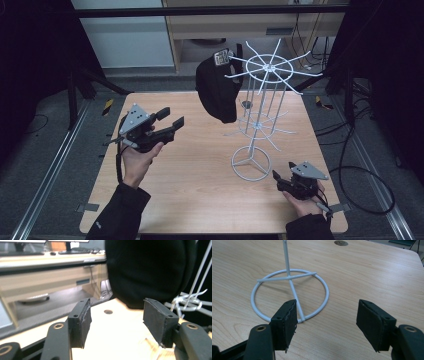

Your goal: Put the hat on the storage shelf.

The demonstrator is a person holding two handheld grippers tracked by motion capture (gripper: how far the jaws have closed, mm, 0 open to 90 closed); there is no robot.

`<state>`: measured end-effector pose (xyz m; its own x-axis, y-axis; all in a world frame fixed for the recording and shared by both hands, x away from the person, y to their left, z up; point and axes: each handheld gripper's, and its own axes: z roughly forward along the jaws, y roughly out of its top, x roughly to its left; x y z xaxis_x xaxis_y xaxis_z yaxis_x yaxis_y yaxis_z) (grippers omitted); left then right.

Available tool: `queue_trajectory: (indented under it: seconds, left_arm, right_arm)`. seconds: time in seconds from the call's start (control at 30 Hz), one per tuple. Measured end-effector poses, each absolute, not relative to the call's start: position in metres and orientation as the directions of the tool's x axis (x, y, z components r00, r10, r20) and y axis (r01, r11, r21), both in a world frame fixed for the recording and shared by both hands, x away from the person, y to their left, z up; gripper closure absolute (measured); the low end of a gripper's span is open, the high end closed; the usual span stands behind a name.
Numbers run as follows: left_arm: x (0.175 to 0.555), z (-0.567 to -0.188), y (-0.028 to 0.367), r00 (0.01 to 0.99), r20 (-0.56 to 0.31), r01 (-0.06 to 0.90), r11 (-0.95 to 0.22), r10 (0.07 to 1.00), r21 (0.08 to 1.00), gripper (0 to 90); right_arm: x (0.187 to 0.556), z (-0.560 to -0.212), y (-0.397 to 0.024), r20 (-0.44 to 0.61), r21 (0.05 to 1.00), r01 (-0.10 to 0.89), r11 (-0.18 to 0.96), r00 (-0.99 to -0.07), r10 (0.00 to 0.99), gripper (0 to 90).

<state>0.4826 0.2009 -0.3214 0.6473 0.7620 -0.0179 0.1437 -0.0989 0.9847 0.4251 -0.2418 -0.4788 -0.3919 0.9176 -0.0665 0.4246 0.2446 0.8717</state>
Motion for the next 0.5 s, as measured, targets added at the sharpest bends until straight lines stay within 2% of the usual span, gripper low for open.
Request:
queue_trajectory:
  seconds: [0.23, 0.5]
  left_arm:
    - [0.468, -0.355, 0.234, 0.6, -0.001, 0.216, -0.161, 0.8, 0.963, 37.4]
    - [0.453, -0.412, 0.269, 0.524, -0.014, 0.357, -0.205, 0.852, 0.911, 34.8]
  right_arm:
    - [0.425, -0.479, -0.242, -0.068, 0.872, 0.424, 0.244, -0.389, 0.919, 32.3]
    - [0.426, -0.48, -0.242, -0.074, 0.874, 0.42, 0.244, -0.381, 0.922, 28.4]
